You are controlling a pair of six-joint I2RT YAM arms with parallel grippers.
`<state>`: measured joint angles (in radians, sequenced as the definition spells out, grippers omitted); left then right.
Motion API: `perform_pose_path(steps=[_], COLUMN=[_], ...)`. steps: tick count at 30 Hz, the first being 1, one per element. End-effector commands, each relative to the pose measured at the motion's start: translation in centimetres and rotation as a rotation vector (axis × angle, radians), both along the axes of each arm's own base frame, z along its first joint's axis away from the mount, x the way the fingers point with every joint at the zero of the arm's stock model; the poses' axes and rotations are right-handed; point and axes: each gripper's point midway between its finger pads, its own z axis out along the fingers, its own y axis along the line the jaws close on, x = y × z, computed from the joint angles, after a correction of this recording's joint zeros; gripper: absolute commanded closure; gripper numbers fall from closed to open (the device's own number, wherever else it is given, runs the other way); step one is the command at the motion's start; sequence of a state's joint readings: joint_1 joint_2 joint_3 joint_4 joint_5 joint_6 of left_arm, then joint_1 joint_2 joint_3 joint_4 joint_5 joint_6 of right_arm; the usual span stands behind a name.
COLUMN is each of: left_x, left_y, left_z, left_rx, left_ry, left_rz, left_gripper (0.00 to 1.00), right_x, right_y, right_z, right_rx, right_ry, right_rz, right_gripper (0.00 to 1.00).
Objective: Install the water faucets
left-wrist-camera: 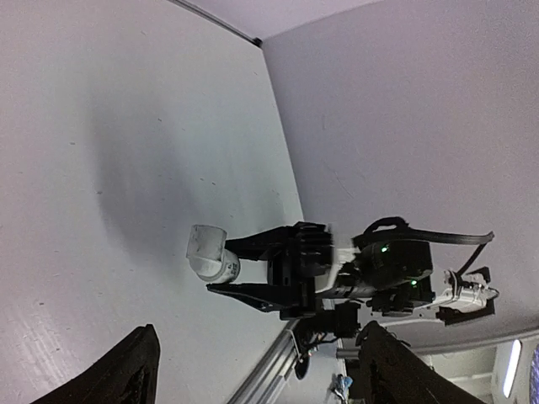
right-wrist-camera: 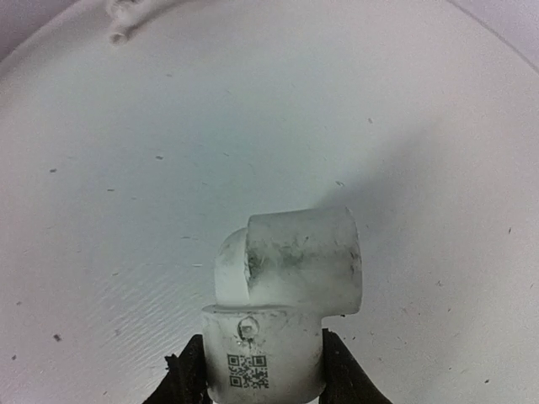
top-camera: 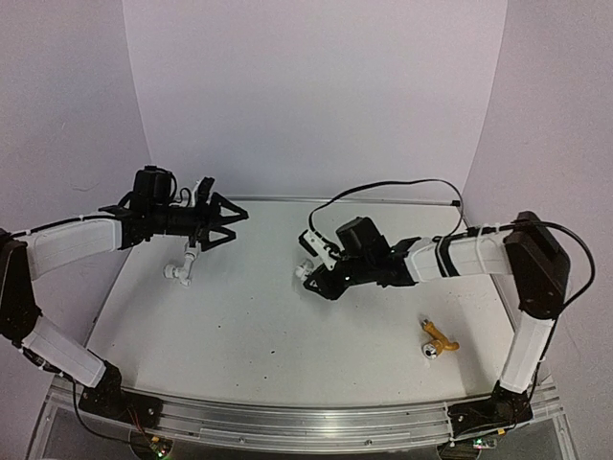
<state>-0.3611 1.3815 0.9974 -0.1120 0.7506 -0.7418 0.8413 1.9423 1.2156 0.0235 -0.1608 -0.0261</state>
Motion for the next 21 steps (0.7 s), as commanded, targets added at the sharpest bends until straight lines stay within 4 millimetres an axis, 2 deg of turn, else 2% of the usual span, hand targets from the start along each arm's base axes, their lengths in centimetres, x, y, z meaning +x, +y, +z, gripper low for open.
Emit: perform_pose_path(steps=[1, 3, 7, 11, 16, 21], left_x=[-2.6, -3.9, -5.0, -5.4, -5.6, -6.8], left_y=[-6.2, -8.7, -11.5, -12.4, -13.5, -15.0], left_z=[4.0, 3.9, 3.0, 2.3, 1.6, 1.1], left_rx=[-0.206, -0.212, -0.213, -0.208, -0.207, -0.208], left_ry=[-0.043, -0.039, 0.0, 0.025, 0.058, 0.083], left_rz=[-0.242, -0.314, -0.387, -0.401, -0.422, -0.483], left_gripper=[0.17, 0.18, 0.19, 0.24, 0.36, 0.35], right_x=[-3.6, -4.6, -5.2, -6.1, -6.4, -6.4], right_y=[2.7, 2.6, 2.1, 2.1, 2.0, 1.7], right_z=[11.6, 13.3, 15.2, 16.3, 15.9, 16.2], right_rx=[0.228, 0.255, 0.281, 0.297, 0.245, 0.228], right_ry=[-0.253, -0.251, -0.278, -0.287, -0.286, -0.309], right_rz=[0.335, 0.372, 0.379, 0.42, 0.458, 0.466], right_gripper=[1.0, 1.0, 1.0, 1.0, 1.0, 1.0])
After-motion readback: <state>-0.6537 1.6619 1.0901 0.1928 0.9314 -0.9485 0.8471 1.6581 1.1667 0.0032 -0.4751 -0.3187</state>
